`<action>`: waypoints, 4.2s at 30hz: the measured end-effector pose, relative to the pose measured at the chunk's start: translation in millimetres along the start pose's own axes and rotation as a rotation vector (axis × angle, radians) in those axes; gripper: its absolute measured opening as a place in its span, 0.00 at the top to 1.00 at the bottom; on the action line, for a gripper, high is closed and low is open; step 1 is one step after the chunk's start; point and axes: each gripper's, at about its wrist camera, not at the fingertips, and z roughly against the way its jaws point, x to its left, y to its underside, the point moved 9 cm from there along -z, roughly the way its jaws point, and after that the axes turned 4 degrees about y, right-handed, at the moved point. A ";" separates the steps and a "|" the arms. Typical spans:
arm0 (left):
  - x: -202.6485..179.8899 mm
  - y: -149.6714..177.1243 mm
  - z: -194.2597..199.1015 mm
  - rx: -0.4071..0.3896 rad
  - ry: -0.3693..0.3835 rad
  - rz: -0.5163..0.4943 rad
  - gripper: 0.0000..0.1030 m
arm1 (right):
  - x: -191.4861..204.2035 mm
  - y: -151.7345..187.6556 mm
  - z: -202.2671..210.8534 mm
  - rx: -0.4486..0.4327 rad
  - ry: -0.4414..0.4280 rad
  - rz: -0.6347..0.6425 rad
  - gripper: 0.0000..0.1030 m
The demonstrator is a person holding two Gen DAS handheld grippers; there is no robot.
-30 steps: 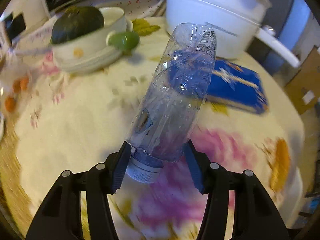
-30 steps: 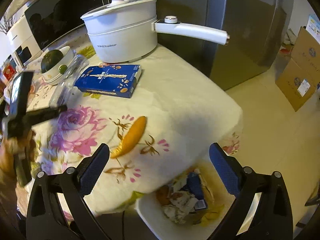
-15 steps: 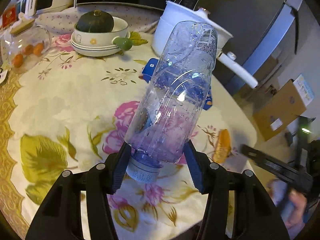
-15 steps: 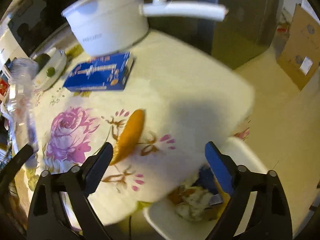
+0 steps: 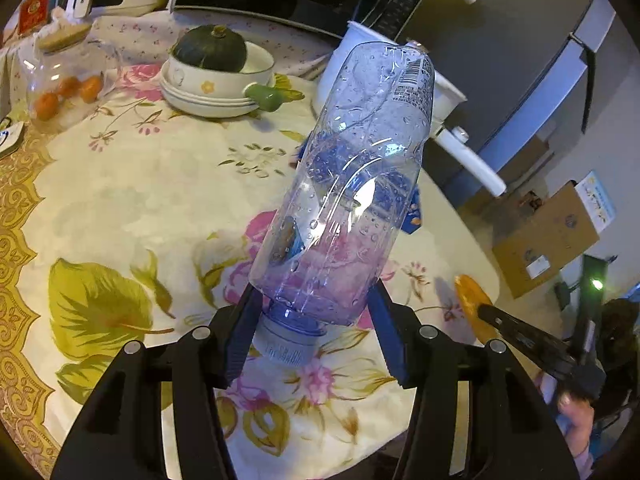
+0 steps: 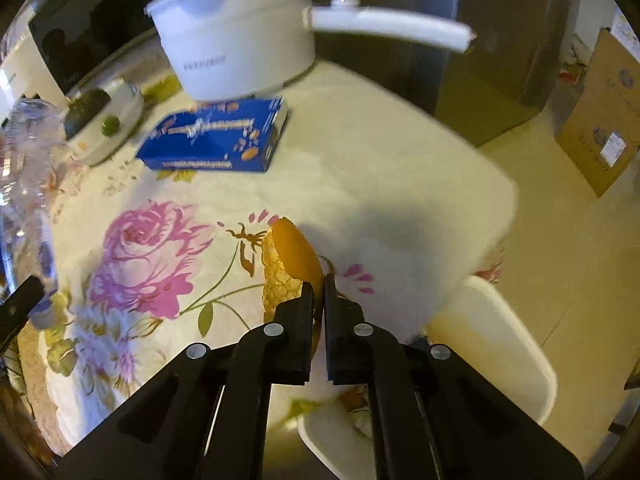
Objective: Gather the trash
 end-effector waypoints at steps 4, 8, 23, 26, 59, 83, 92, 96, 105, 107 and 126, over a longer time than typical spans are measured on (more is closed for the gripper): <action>-12.7 0.6 0.2 -0.001 0.021 -0.020 0.48 | -29.2 12.0 27.1 -0.027 0.021 -0.006 0.96; -18.7 1.9 -1.6 0.002 0.028 -0.029 0.48 | -59.2 32.7 39.0 -0.028 0.099 -0.006 0.95; -18.0 -0.7 -5.4 0.003 0.045 0.001 0.48 | -66.3 62.2 42.4 -0.014 0.177 0.077 0.14; -13.1 -1.1 -3.7 0.003 0.057 0.032 0.48 | -44.8 42.9 44.2 -0.072 0.184 0.158 0.12; 2.9 -16.6 16.3 -0.022 0.146 0.123 0.48 | 166.6 -107.3 -84.1 -0.180 -0.037 0.920 0.07; 10.0 -19.5 27.1 -0.043 0.136 0.140 0.48 | 170.5 -98.5 -99.4 -0.080 -0.064 0.719 0.76; 11.1 -17.5 41.0 -0.070 0.145 0.154 0.48 | 130.8 -73.8 -81.6 -0.044 -0.067 0.546 1.00; 9.2 -18.6 42.2 -0.068 0.159 0.146 0.48 | 127.3 -79.2 -68.9 -0.116 -0.057 0.637 0.92; 2.9 -16.4 24.5 -0.019 0.175 0.138 0.48 | 146.1 -119.1 -90.1 -0.154 -0.089 0.907 0.07; 2.2 -17.0 21.3 -0.012 0.175 0.138 0.48 | 148.9 -120.1 -102.5 -0.124 -0.083 0.974 0.07; 3.6 -13.9 14.2 0.012 0.166 0.148 0.48 | 145.1 -102.9 -109.8 -0.079 -0.107 0.756 0.68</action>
